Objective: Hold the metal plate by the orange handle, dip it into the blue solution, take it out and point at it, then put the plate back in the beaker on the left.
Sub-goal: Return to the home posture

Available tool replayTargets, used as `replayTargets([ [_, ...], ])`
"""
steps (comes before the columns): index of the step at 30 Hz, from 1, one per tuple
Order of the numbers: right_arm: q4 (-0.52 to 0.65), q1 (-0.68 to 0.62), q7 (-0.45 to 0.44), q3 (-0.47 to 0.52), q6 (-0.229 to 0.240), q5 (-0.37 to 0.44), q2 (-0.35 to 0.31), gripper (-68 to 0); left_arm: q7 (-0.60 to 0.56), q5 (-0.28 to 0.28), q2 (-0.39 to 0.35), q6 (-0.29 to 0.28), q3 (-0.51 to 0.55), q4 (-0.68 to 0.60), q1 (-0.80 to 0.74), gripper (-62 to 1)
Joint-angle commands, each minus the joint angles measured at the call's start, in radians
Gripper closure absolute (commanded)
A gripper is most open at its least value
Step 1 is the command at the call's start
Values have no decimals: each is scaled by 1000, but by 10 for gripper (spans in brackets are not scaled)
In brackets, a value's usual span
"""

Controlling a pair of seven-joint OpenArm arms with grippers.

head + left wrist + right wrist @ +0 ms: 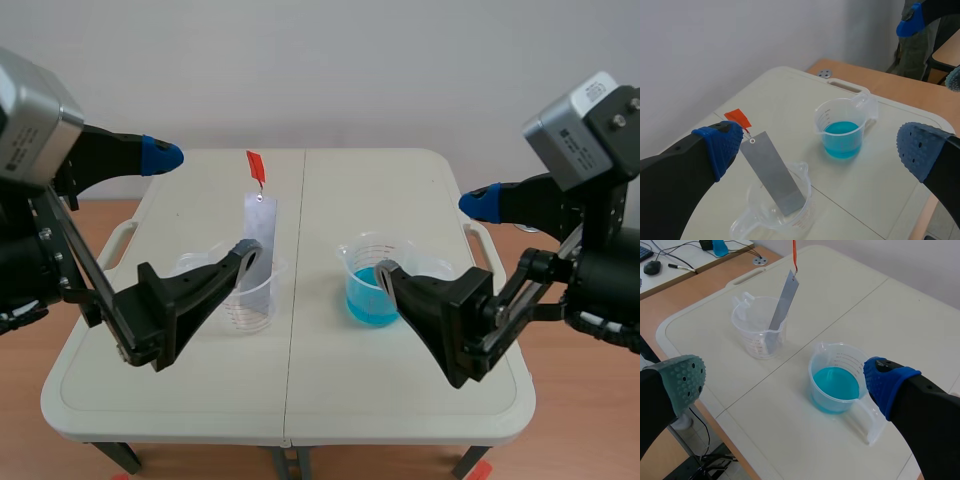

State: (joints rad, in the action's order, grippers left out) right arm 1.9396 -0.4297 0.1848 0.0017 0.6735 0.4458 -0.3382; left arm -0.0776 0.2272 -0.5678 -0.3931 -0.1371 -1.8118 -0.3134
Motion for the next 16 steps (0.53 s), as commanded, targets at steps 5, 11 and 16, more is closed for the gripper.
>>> replayTargets([
  [5,21,14,-11,0,-1,11,-5,-663,-8,8,0,6,6,-7,1,-623],
  [11,21,14,-9,0,-1,11,-5,-663,-8,8,0,6,6,-7,1,-623],
  [16,21,14,-6,0,-1,11,-5,-663,-8,8,0,6,6,-7,1,-623],
])
